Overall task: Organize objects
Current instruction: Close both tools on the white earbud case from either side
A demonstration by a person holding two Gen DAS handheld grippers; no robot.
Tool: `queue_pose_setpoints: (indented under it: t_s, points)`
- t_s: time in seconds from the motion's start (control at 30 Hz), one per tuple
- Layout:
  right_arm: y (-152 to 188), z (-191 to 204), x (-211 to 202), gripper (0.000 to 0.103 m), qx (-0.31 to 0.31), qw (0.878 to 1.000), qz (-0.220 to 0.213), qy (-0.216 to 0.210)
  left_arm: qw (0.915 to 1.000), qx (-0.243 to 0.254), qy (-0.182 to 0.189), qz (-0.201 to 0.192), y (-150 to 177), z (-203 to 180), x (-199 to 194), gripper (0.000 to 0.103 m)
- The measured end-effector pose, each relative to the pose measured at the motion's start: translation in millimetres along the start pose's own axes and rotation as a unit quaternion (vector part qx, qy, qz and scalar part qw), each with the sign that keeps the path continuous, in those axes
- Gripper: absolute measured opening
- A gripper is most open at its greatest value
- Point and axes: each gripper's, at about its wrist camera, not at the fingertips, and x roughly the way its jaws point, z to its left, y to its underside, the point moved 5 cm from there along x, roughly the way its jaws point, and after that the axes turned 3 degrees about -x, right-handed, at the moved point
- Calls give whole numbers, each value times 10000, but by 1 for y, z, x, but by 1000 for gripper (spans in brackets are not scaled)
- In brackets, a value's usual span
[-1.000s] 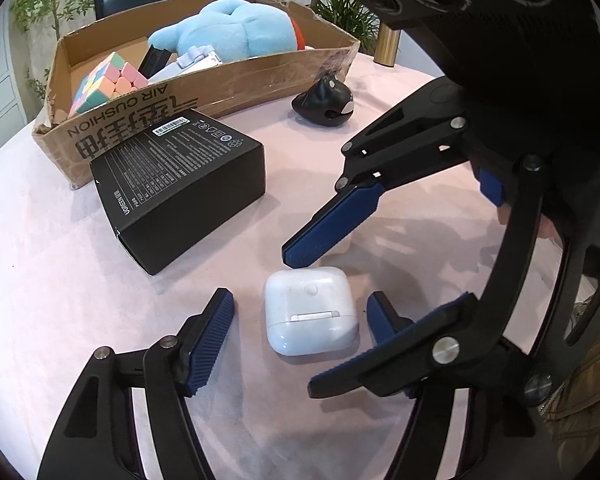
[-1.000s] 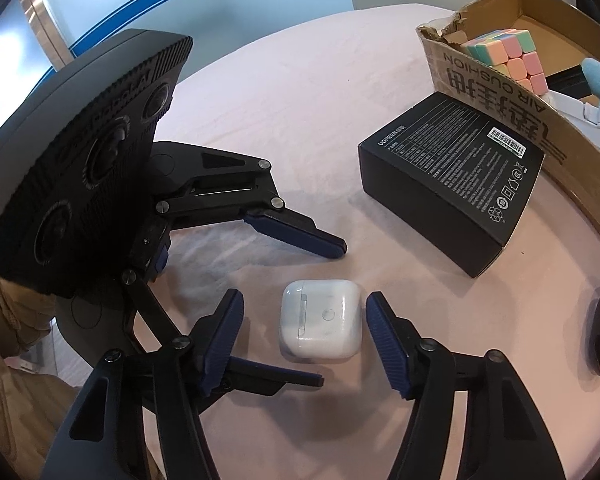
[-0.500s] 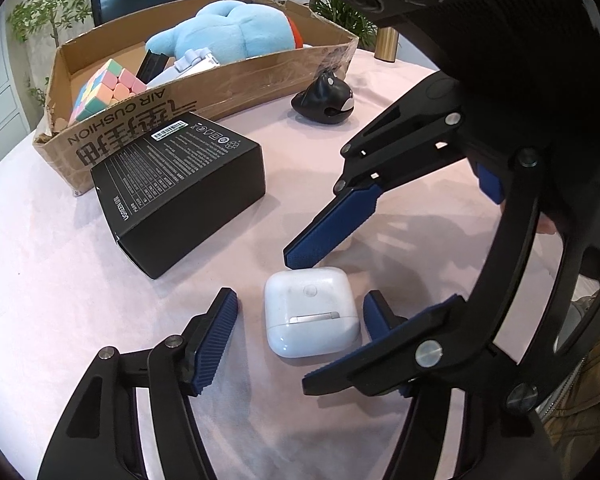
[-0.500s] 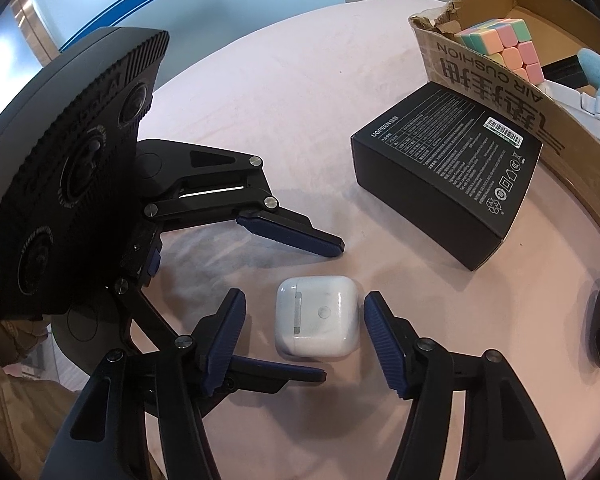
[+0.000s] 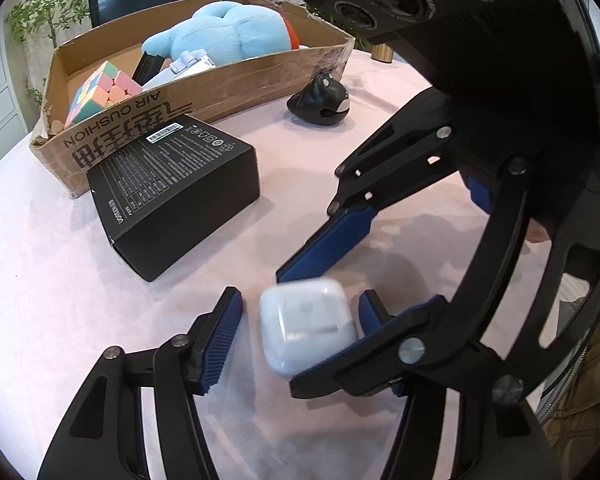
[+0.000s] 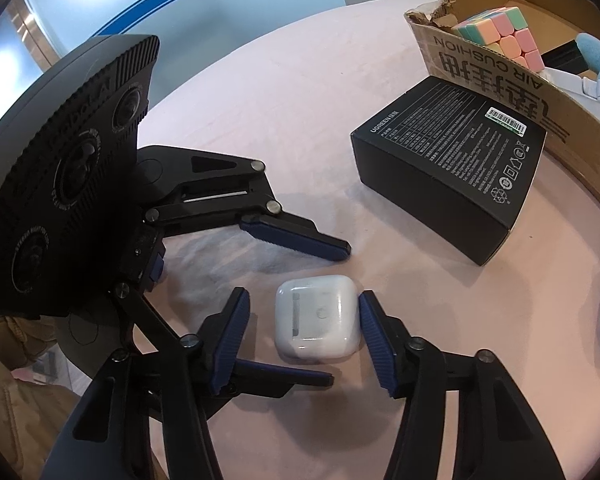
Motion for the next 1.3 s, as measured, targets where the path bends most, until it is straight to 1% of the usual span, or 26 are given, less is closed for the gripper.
queue_pose_setpoints:
  t_s: [0.07,0.1,0.2,0.27,0.33,0.53,0.67,0.77,0.83,0.93,0.97,1.03,1.13,1.23,1.3]
  points:
    - [1,2,-2,42,-17,10000,-32,-51,10000,31,35,-4,0,-1,0,54]
    - [2,3,-2,42,-26,10000,-33,-49,10000,42,47,-6,0,-2,0,53]
    - [3,2,-3,42,-9,10000,-29,-94,10000,42,59,-6,1,-2,-1,53]
    - [4,1,-4,42,-2,10000,28,-32,10000,45,62,-5,0,-2,-1,53]
    - [5,1,-4,42,-20,9999,90,-57,10000,55,76,-6,0,-2,-1,53]
    - [7,4,-7,42,-104,9998,175,24,10000,-16,44,-8,10,3,-9,53]
    - [9,7,-8,45,-178,9995,219,147,10000,-19,-35,-18,15,0,-12,53]
    - [11,12,-8,51,-237,9992,237,219,10000,-1,-70,-18,14,-1,-11,53]
    - [12,15,-9,51,-284,9989,200,318,10000,9,-43,-19,14,-1,-10,53]
    - [14,15,-10,51,-239,9989,195,346,10000,13,-38,-22,14,0,-11,53]
    - [14,15,-11,49,-253,9989,197,356,10000,23,-13,-22,14,0,-11,51]
    - [15,16,-13,42,-253,9989,190,348,10000,35,23,-30,13,-1,-11,47]
    - [17,15,-15,41,-224,9990,212,328,10000,61,30,-30,12,0,-10,46]
    - [19,10,-17,41,-87,9996,192,166,10000,80,6,-36,12,-3,-10,44]
    - [20,9,-19,41,-75,9997,179,130,10000,83,10,-31,11,-1,-10,44]
